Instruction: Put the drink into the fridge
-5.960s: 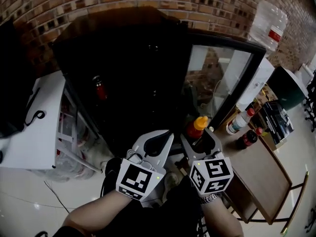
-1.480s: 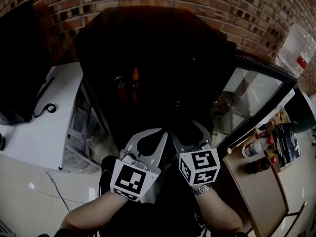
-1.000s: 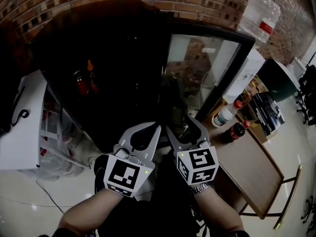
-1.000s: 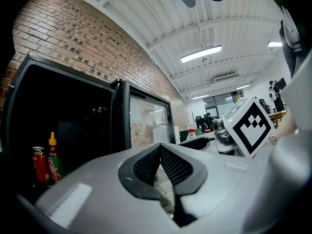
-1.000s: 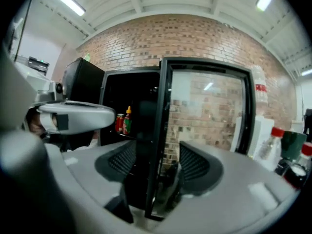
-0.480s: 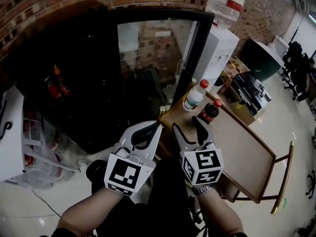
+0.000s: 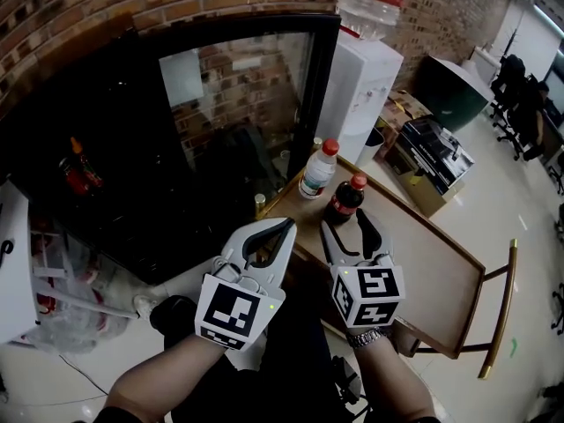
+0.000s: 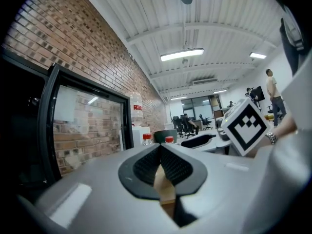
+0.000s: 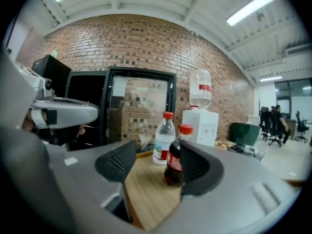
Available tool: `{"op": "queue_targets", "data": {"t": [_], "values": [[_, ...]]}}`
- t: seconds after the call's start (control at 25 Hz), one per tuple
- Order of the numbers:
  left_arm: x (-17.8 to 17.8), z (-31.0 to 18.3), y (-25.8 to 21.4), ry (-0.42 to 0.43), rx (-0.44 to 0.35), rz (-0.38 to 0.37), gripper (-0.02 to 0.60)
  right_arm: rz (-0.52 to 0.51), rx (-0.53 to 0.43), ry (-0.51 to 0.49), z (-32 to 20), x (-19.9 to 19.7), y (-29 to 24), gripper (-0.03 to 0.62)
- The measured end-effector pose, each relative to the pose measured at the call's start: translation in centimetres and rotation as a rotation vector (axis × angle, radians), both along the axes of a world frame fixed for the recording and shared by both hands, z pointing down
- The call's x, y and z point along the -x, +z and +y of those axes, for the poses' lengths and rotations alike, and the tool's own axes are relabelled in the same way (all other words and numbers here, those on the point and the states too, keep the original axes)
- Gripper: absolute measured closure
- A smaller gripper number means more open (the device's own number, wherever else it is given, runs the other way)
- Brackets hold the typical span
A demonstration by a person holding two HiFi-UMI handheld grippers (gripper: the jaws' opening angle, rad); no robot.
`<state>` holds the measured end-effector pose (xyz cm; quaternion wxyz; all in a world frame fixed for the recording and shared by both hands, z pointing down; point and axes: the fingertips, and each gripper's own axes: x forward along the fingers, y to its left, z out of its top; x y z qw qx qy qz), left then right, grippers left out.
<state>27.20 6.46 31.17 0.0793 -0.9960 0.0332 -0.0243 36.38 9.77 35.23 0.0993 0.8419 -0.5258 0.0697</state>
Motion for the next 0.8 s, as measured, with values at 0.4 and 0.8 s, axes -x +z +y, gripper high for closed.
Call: {"op": "queue_targets", "data": {"t": [0.4,0.8], "values": [[-3.4,0.3,0.5,0.033,-0.005,-0.023,0.577,-0.031,0.02,0.048,-0.1,-4.3,1.1,0.298],[-6.1,-1.2,2.9,0.036,0.002,-0.077,0.578,-0.073,0.063,0.055,-1.8,-6.9,3.9,0.283]]}}
